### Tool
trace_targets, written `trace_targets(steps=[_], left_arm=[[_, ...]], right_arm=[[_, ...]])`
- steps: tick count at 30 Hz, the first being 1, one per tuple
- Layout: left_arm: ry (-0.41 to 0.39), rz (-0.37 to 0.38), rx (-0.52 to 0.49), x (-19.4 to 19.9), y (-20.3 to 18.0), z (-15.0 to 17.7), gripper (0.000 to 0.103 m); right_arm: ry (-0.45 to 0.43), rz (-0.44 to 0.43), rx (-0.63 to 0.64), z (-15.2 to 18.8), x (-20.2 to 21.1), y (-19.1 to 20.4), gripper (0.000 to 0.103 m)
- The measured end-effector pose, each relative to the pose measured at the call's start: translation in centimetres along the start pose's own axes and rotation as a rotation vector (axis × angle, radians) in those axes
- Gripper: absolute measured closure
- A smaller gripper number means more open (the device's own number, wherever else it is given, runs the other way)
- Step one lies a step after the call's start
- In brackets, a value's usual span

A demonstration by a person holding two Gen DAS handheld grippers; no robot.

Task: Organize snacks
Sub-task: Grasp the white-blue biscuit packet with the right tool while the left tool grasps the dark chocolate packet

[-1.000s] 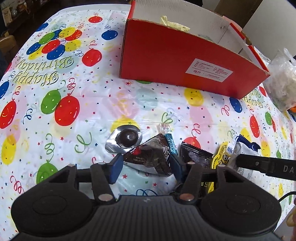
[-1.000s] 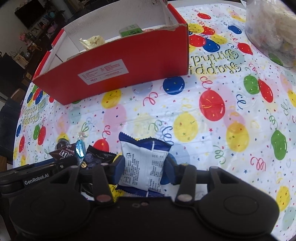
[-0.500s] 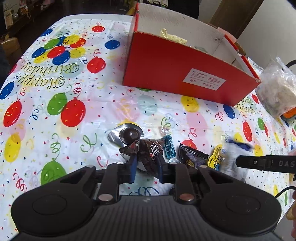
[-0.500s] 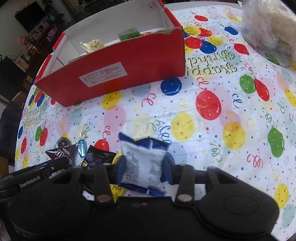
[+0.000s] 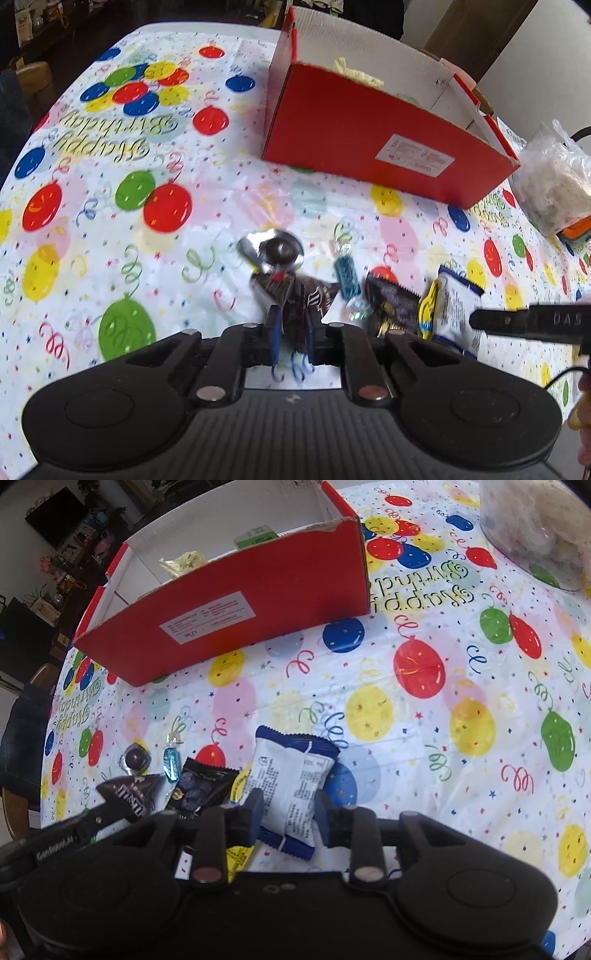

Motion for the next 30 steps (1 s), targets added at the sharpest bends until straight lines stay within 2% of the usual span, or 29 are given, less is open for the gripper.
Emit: trace_targets(steps=[6, 10, 13, 14, 15, 16, 17, 21, 30], left_arm=[[0.025, -0.014, -0.048, 1.0, -0.2, 1.5, 0.090], [0.019, -0.033, -0.064, 1.5, -0.7, 0.8, 0.089], [0.020, -0.056, -0.078, 1.4, -0.9, 0.3, 0.074], [0.014, -0.058, -0.077, 1.4, -1.0, 0.2, 0.063], [0.008, -0.056, -0.071, 1.3, -1.0, 0.0, 0.044], [-0.003, -0.054, -0.066, 1.3, -1.1, -0.2, 0.038], [-0.018, -0.053, -0.066, 1.2, -1.2, -0.4, 0.035], [0.001, -0.083, -0.066, -0.3, -1.5, -1.2, 0.035], [0.049, -0.075, -0.067, -3.1, -1.8, -1.8, 0.036]], right_arm=[[0.012, -0.001, -0.017, -0.2, -1.0, 0.4, 0.049], [0.006, 0.022, -0.028, -0.7, -1.7, 0.8, 0.045], [0.011, 0.030, -0.025, -0.7, -2.0, 1.1, 0.043], [0.012, 0.034, -0.021, -0.7, -2.1, 1.2, 0.042], [0.014, 0.037, -0.018, -0.7, -2.1, 1.2, 0.042], [0.016, 0.039, -0.016, -0.6, -2.2, 1.3, 0.042], [0.017, 0.041, -0.015, -0.6, -2.3, 1.3, 0.042], [0.024, 0.061, -0.006, -0.4, -2.7, 1.4, 0.041], [0.026, 0.094, 0.047, -0.2, -3.7, 2.2, 0.039]])
Point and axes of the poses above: each gripper's, at about its wrist camera, not at the fingertips, and x roughly against the way its jaws point, y to its left, z to its underside, the point moved 9 cm from there along -x, roughly the way its jaws point, and after that the axes turned 7 degrees about -x, right-handed, at the moved point
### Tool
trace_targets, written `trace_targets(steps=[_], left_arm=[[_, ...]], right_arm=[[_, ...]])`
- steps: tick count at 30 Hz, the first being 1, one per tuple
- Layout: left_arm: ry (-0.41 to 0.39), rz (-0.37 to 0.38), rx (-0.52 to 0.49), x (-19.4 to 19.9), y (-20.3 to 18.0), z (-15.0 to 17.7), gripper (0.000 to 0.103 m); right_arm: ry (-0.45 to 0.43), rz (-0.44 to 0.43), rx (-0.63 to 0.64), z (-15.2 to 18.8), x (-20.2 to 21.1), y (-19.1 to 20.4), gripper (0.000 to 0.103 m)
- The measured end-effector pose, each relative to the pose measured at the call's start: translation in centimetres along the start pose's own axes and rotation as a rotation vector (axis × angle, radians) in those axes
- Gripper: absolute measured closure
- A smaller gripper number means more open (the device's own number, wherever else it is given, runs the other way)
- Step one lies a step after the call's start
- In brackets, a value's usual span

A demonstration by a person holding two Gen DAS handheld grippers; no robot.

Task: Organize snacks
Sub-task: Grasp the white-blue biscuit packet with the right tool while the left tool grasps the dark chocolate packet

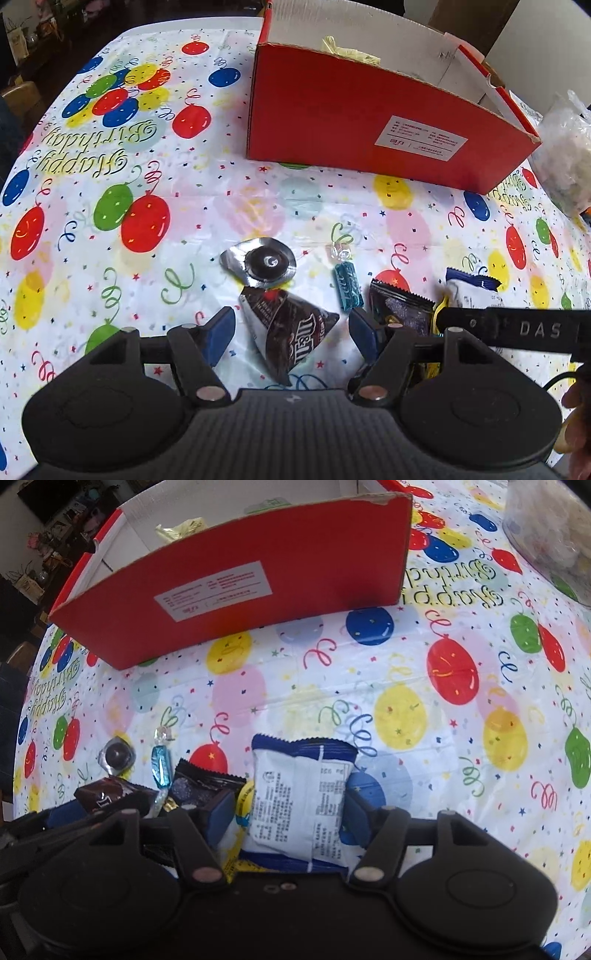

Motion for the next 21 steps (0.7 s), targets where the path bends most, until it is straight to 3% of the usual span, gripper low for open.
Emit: trace_targets(steps=[7, 13, 15, 21], left_arm=[[0.019, -0.018, -0.014, -0.5, 0.0, 0.1, 0.040], [0.010, -0.022, 0.001, -0.2, 0.5, 0.1, 0.050], [0.003, -0.019, 0.017, -0.1, 0.8, 0.1, 0.057], [-0.010, 0.014, 0.062, 0.1, 1.5, 0.2, 0.063]], right_arm=[[0.003, 0.010, 0.039, 0.0, -0.4, 0.4, 0.044], [-0.008, 0.010, 0.073, 0.0, -0.3, 0.5, 0.051], [-0.014, 0.010, 0.084, 0.0, -0.3, 0.5, 0.052], [-0.018, -0.004, 0.092, 0.0, -0.1, 0.1, 0.056]])
Point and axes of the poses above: each gripper's, at about its wrist camera, not at the fingertips, and x roughly against the way its jaws point, y to its left, z to its underside, the point moved 9 cm from there along -x, roughly the way its jaws point, and after that the axes turned 7 degrees about -x, right-handed, at the moved point
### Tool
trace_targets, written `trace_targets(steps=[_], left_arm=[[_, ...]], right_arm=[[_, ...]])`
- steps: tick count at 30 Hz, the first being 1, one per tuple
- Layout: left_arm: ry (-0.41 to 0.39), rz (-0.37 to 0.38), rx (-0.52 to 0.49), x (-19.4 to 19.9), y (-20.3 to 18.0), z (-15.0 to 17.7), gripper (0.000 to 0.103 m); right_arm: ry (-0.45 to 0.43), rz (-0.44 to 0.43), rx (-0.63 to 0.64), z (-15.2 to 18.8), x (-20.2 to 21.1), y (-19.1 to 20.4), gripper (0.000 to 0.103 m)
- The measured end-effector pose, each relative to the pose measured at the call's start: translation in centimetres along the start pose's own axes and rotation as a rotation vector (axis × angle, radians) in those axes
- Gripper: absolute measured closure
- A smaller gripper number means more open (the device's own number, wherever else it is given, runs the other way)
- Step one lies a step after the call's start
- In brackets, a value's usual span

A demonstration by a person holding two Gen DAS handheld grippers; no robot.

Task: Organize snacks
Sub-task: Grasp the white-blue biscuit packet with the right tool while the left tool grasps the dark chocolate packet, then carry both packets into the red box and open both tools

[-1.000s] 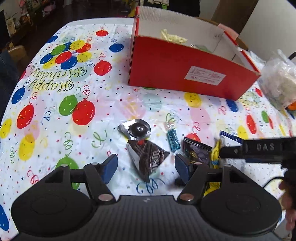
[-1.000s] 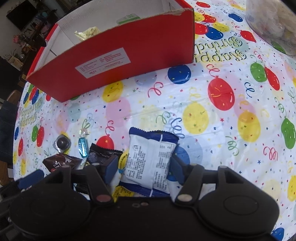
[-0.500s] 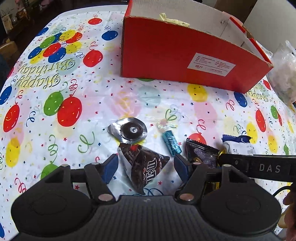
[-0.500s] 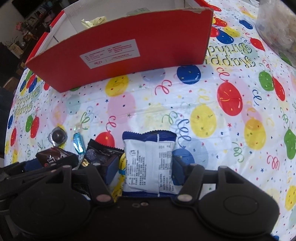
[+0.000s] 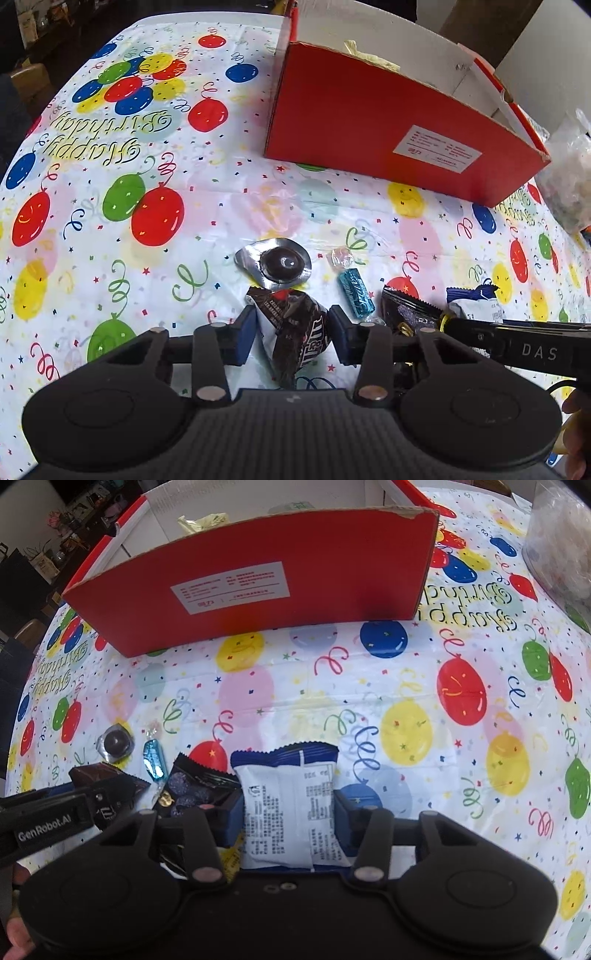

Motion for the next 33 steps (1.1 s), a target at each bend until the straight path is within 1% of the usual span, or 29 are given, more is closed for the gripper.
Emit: trace_targets(steps=[9, 15, 22, 27, 33], left_arm=[[-0.009, 0.004, 0.018, 0.8, 0.4, 0.3, 0.069], [-0.011, 0.015, 0.039, 1.7, 0.8, 0.6, 0.070], [-0.032, 0.045, 0.052, 4.1, 0.3, 0.0, 0.070], [-0.066, 0.066, 0.048, 6.0, -0.9, -1.8, 0.070], [-0.119, 0.076, 0.015, 7.9, -2.8, -5.5, 0.070]], right_arm=[[-0.001, -0.005, -0.032, 0.4, 0.6, -0.9, 0.057], [-0.019, -0.030, -0.051, 0.4, 2.0, -1.3, 0.057], [-0.056, -0.071, -0.042, -0.2, 4.4, -1.2, 0.057], [-0.087, -0.115, -0.041, -1.8, 6.5, -0.6, 0.057], [-0.150, -0.154, -0.009, -5.3, 9.3, 0.3, 0.057]])
Point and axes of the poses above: each gripper's, at about its wrist camera, not at the fingertips, and x roughly against the way its jaws point, y to its left, z to its underside, the point moved 9 cm from there along -x, roughly the way its jaws point, and after that the axes turned 7 degrees about -x, right-handed, at the moved point
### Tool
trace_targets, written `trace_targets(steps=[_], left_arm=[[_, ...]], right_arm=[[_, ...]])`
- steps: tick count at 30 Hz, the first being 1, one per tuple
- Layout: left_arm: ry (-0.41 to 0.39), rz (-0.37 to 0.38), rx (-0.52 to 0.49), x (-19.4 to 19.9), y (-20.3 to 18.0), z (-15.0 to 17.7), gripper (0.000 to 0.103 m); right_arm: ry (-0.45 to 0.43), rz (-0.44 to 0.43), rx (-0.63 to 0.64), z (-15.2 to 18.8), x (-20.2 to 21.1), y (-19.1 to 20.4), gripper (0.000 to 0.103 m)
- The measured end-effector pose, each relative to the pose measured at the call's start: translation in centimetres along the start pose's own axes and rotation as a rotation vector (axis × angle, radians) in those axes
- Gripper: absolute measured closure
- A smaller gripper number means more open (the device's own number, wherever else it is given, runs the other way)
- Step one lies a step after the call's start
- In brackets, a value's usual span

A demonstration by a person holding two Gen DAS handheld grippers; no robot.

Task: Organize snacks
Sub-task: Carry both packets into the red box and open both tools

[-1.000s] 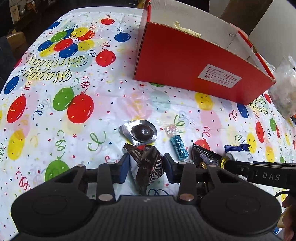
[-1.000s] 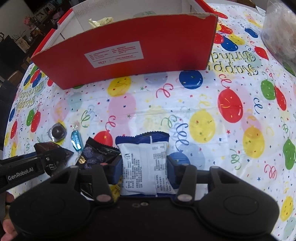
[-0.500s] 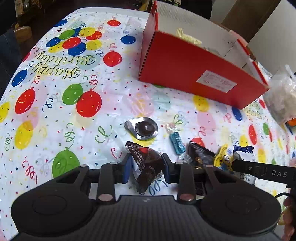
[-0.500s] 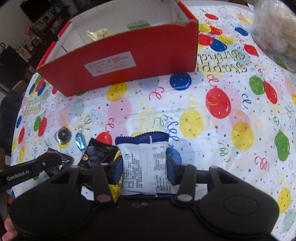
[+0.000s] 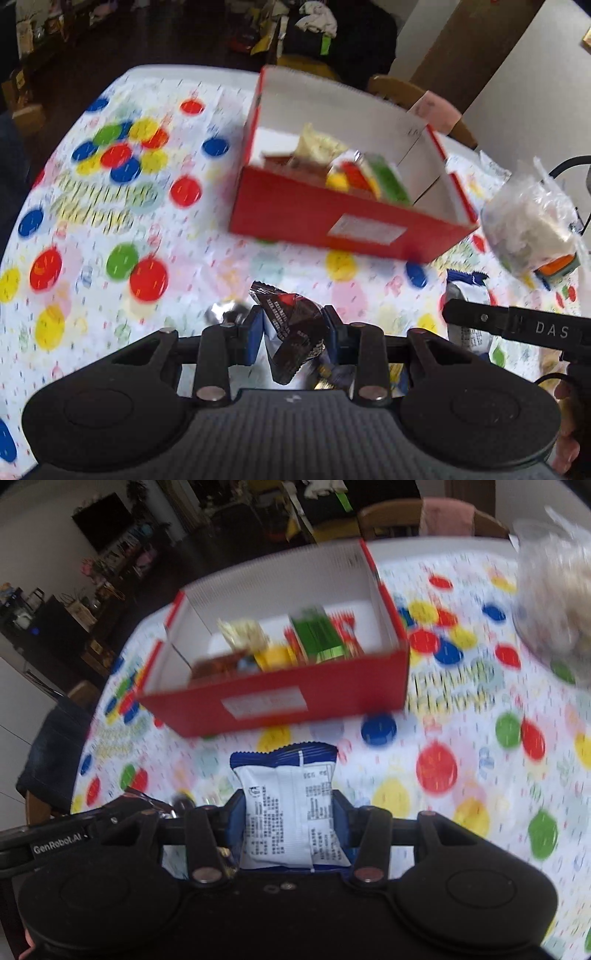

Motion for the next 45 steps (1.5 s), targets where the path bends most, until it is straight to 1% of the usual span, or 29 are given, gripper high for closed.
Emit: trace_targets(steps=[6, 10, 17, 25, 29, 34, 39, 45], left_arm=[[-0.061, 0.002, -0.011, 0.3, -1.3, -4.8, 0.070], [-0.079, -0.010, -0.027, -0.3, -1.7, -7.8, 0.070], [-0.063, -0.040, -0.024, -2.7, -1.5, -12.0, 0.070], [-0.019, -0.130, -0.033, -6.6, -0.3, -15.7, 0.070], [0.003, -0.158, -0.061, -8.5, -0.1, -17.1, 0.070], [0.060, -0.169, -0.074, -11.0, -0.2, -17.7, 0.070], [0.120, -0.193, -0.084, -12.9, 0.1, -17.7, 0.070], [0.167, -0.206, -0.104, -14.1, 0.3, -17.5, 0.070]], right_arm=[[-0.068, -0.021, 0.036, -5.0, 0.9, 1.0, 0.057], [-0.107, -0.003, 0.062, -8.0, 0.6, 1.2, 0.057], [-0.078, 0.002, 0.065, -12.1, -2.1, 0.9, 0.057], [-0.042, 0.033, 0.065, -16.1, -6.7, 0.7, 0.057], [0.024, 0.021, 0.048, -17.1, -9.5, 0.6, 0.057], [0.066, 0.057, 0.112, -17.4, -12.2, 1.3, 0.057], [0.101, 0.066, 0.129, -17.4, -13.8, 1.9, 0.057], [0.133, 0.090, 0.144, -17.2, -15.0, 1.9, 0.057]])
Point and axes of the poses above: each gripper's, at about its wrist camera, not at the fingertips, and x roughly against the way its jaws point, y to its left, z to its underside, the point moved 9 cm from there along -x, roughly the way its jaws point, and after that the axes turned 7 degrees about -x, right-handed, at the moved point
